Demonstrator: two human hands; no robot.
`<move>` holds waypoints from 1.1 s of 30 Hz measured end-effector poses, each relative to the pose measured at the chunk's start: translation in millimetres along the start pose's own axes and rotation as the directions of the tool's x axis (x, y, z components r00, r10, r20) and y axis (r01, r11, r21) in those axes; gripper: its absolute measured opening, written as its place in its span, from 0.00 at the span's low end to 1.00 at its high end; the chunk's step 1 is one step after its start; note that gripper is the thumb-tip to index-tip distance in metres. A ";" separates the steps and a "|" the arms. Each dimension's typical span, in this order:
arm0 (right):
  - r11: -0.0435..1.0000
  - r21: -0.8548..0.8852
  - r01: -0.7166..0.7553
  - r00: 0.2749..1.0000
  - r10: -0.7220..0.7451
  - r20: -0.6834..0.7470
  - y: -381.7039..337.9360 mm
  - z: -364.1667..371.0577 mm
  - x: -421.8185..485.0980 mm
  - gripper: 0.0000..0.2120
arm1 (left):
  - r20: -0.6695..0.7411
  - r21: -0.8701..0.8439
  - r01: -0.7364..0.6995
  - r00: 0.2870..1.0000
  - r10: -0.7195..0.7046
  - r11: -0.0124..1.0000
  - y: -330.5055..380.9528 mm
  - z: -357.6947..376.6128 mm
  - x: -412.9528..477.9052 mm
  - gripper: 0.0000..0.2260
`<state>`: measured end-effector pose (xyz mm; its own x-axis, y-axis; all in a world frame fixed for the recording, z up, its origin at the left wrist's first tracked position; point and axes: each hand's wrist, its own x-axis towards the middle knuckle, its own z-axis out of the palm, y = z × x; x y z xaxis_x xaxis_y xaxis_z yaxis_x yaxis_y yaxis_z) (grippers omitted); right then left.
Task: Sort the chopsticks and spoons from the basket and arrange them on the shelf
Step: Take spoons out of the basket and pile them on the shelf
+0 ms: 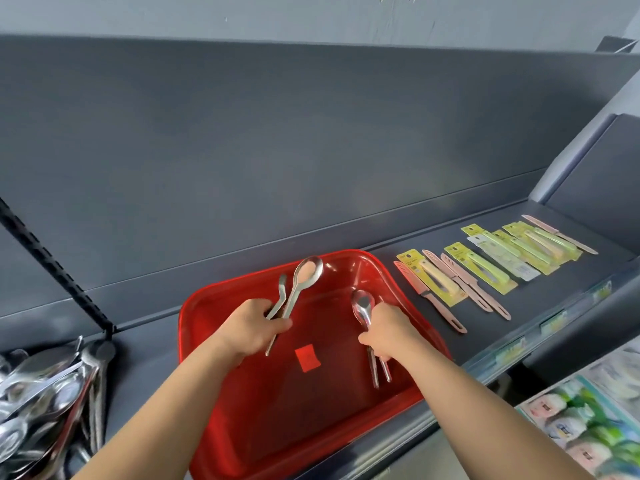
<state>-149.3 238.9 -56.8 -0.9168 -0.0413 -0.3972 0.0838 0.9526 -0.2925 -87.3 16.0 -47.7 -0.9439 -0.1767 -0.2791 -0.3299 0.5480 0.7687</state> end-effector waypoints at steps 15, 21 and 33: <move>0.697 0.604 0.385 0.893 -0.447 -0.053 -124.1 -19.7 -75.7 0.11 | -0.479 -0.391 -0.226 0.878 0.013 0.892 -30.6 -83.7 -97.5 0.15; 0.623 0.628 0.466 0.755 -0.650 0.084 -197.5 24.6 -112.5 0.14 | -0.700 -0.386 -0.141 0.689 -0.189 0.912 -96.6 -127.1 -158.7 0.13; 0.731 0.358 0.581 0.742 -0.657 0.138 -290.4 131.4 -148.7 0.21 | -0.786 -0.249 0.381 0.457 -0.416 0.890 -195.5 -178.9 -203.9 0.16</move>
<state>14.0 -71.2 -27.2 -0.6811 -0.6977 -0.2221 -0.3314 0.5643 -0.7561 166.6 -201.4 -38.1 -0.3079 -0.9514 0.0053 -0.6578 0.2169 0.7213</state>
